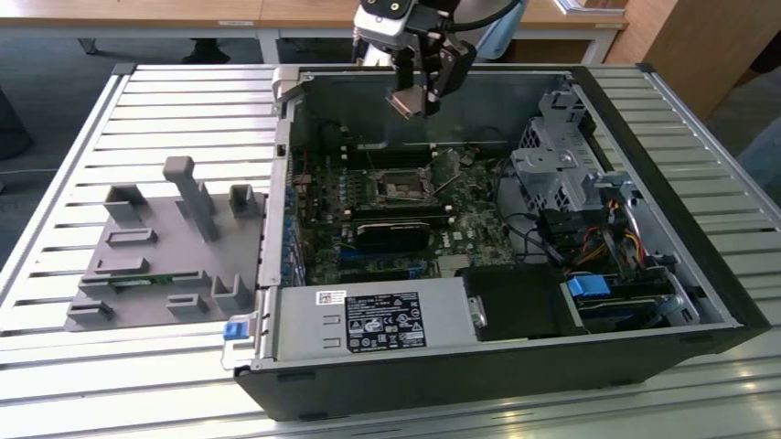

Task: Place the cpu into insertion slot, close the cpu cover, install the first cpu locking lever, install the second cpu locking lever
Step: 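Place the cpu into insertion slot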

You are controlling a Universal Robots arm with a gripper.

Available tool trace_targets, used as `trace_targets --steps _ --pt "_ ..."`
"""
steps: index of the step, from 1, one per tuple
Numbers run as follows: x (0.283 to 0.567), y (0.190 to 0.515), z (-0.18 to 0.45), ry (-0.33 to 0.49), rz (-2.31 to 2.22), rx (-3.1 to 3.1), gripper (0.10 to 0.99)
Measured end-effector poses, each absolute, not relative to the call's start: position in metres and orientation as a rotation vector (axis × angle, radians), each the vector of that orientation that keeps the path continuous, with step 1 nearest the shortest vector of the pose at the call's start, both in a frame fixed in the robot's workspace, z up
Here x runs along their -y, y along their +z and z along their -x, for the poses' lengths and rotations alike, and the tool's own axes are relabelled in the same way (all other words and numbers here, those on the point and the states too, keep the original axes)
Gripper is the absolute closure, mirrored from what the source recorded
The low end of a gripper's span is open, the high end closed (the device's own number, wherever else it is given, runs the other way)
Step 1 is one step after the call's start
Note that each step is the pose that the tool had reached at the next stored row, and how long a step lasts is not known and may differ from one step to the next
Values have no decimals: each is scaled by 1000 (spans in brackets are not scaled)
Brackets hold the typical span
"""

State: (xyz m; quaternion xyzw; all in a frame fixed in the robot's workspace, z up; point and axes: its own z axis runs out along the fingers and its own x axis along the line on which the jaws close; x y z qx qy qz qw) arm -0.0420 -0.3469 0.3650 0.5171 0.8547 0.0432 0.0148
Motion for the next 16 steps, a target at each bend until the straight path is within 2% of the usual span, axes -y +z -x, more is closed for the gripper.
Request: trace_targets --steps 16 --pt "347 365 42 133 -1678 -2615 545"
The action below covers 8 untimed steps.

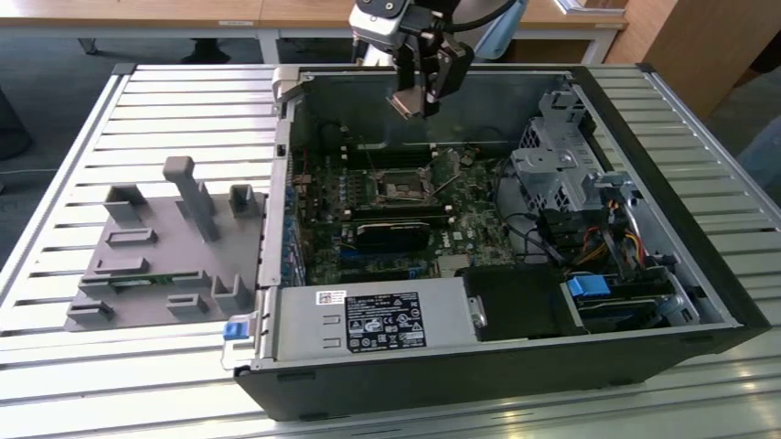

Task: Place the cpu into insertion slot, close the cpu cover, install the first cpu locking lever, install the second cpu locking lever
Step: 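Place the cpu into insertion slot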

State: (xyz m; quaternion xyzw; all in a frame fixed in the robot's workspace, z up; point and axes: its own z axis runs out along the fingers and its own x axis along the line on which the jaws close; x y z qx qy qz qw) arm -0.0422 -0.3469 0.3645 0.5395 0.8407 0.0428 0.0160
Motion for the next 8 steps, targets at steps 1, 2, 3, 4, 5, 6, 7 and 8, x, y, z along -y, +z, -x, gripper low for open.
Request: trace_targets --steps 1,2,3,4,5,6,7,8 --pt "347 364 42 133 -1682 -2612 545" --pt "347 364 42 133 -1686 -2609 545" --pt "347 364 42 133 -1690 -2606 545" --pt "347 364 42 133 -1694 -2603 545" --pt "347 364 42 133 -1698 -2601 545" --pt "347 364 42 133 -1702 -2598 545" --pt "347 364 42 133 -1706 -2595 545" --pt "347 364 42 132 -1710 -2592 545"
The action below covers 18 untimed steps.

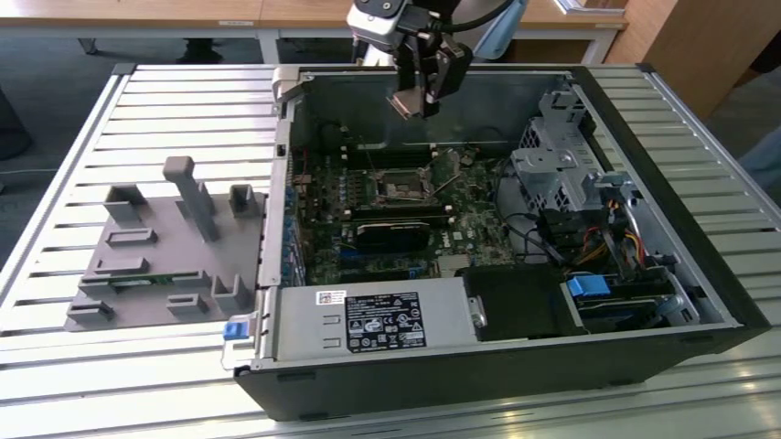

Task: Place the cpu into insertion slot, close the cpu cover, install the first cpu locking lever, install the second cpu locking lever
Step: 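Place the cpu into insertion slot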

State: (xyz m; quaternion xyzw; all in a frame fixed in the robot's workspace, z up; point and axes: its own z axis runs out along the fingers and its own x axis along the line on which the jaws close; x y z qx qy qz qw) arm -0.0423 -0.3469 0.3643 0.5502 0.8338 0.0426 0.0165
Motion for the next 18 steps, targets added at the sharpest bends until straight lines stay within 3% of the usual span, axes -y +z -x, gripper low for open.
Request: trace_targets --steps 18 --pt "347 363 43 130 -1821 -2512 545"
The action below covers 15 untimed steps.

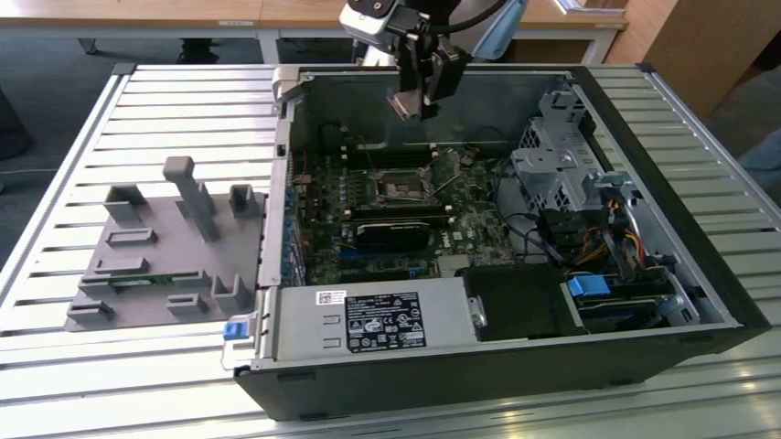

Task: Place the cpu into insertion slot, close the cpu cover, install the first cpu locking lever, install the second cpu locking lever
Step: 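Place the cpu into insertion slot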

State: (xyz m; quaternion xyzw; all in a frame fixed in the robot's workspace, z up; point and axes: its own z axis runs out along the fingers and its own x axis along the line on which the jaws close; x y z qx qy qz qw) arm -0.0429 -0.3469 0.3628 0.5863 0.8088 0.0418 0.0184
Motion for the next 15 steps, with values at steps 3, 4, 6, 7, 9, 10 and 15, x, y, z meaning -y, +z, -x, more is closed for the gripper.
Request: trace_targets --steps 3,4,6,7,9,10,15 --pt "347 363 43 130 -1840 -2497 545" --pt "347 363 43 129 -1847 -2491 545" --pt "347 362 43 129 -1861 -2481 545" --pt "347 362 43 129 -1865 -2477 545" --pt "347 362 43 128 -1870 -2473 545" --pt "347 361 43 128 -1872 -2471 545" --pt "347 360 43 128 -1875 -2469 545"
